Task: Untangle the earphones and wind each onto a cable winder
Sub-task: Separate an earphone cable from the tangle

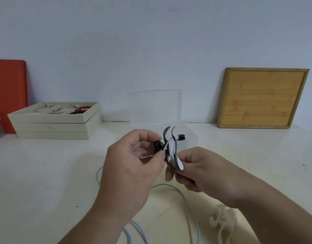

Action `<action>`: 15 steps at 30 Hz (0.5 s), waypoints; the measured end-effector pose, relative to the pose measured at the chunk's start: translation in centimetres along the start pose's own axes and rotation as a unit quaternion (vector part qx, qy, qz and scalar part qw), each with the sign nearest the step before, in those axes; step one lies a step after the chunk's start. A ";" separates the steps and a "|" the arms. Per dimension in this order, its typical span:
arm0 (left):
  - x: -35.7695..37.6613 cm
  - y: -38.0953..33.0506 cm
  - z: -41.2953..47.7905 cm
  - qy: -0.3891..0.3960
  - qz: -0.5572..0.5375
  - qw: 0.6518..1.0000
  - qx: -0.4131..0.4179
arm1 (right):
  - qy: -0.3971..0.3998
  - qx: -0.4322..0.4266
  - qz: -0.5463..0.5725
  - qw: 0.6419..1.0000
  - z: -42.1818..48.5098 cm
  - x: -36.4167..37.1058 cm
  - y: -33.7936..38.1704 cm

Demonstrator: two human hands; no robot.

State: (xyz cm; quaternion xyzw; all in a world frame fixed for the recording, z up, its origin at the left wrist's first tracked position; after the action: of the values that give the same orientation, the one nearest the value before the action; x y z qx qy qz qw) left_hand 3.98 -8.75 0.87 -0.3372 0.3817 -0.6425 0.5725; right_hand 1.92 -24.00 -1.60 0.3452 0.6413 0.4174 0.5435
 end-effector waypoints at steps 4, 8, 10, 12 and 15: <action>-1.0 0.4 0.5 -0.049 0.031 0.998 -0.005 | 0.063 -0.030 -0.019 0.997 -0.6 0.4 0.6; -1.4 0.4 0.7 -0.062 0.077 0.995 0.003 | 0.054 -0.050 -0.050 0.996 -0.9 -0.1 1.3; -1.3 0.4 0.8 -0.056 0.093 0.994 0.004 | 0.044 -0.054 -0.063 0.996 -1.1 -0.6 1.5; -1.2 0.5 0.7 -0.044 0.105 0.994 0.002 | 0.042 -0.058 -0.063 0.995 -1.3 -1.1 1.7; -0.8 0.6 0.4 -0.028 0.167 0.985 0.023 | 0.045 -0.079 -0.073 0.993 -1.6 -1.1 2.3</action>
State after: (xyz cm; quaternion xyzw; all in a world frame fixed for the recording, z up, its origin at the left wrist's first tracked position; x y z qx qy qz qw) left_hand 4.73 -8.06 0.54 -0.2735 0.4011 -0.5369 0.6900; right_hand 0.50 -24.32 1.09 0.2341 0.6535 0.4417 0.5683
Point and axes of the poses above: each hand's wrist, its own z-axis towards the middle knuckle, its own x-axis out of the palm, y = z × x, the point moved 5 cm from there along z, towards the middle knuckle, and after that the axes turned 2 degrees about -y, right-handed, at the moved point
